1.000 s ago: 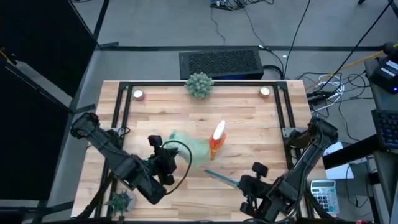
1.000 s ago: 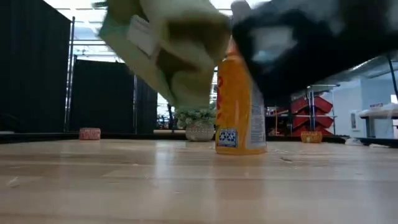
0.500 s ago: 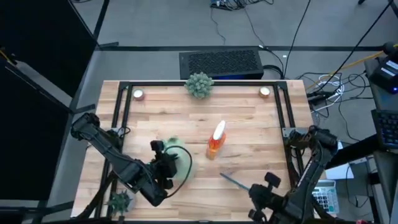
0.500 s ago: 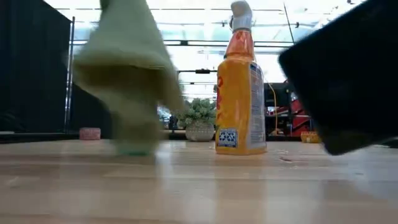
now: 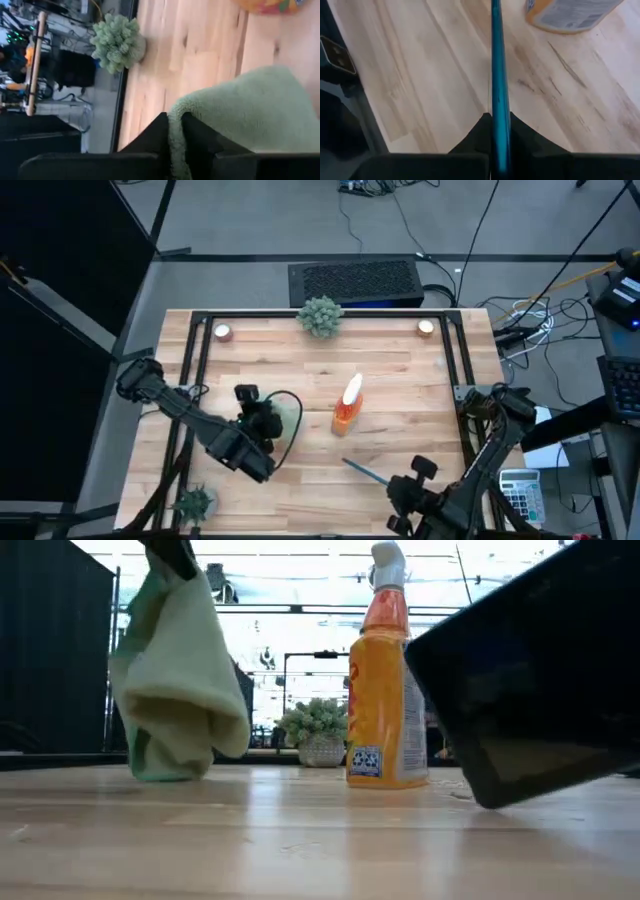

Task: Apply microfiber cloth
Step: Wipe the front of the blue tablet with the green microfiber cloth, then spray the back of the blue tablet using the orange spray bottle

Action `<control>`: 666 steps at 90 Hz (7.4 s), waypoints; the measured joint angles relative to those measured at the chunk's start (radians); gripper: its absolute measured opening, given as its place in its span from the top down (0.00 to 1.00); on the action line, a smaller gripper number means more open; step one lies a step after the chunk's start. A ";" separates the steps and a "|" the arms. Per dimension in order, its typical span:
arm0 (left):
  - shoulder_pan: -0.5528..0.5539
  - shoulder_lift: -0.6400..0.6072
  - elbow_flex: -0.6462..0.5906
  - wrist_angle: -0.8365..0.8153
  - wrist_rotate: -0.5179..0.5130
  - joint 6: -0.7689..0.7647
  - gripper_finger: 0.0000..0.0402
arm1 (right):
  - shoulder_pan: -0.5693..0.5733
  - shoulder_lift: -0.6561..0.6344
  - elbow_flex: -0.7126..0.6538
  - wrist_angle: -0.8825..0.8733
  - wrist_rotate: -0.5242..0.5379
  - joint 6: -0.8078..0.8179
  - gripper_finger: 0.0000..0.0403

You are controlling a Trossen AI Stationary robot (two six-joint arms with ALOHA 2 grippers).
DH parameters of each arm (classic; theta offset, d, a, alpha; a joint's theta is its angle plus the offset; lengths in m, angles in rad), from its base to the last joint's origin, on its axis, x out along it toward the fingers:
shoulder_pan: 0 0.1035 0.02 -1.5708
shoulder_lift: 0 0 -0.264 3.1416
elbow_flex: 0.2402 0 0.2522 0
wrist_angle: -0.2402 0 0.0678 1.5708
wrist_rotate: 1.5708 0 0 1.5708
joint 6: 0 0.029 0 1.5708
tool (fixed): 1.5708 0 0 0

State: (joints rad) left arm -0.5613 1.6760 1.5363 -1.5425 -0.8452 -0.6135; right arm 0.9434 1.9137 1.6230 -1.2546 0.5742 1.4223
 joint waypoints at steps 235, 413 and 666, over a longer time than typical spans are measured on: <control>0.132 -0.159 -0.159 0.587 -0.460 -1.130 0.46 | -0.481 0.063 0.000 0.997 0.943 -1.920 0.98; 0.459 -0.176 -0.522 1.361 0.351 0.574 0.99 | -0.486 -0.239 -0.528 0.324 0.112 -0.511 0.48; 0.397 -0.296 -0.485 1.324 0.537 0.491 0.98 | -0.393 -0.393 -0.791 0.744 0.211 -0.395 0.18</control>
State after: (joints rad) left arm -0.1638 1.3804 1.0512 -0.2180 -0.3080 -0.1223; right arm 0.5503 1.5208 0.8319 -0.5103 0.7855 1.0275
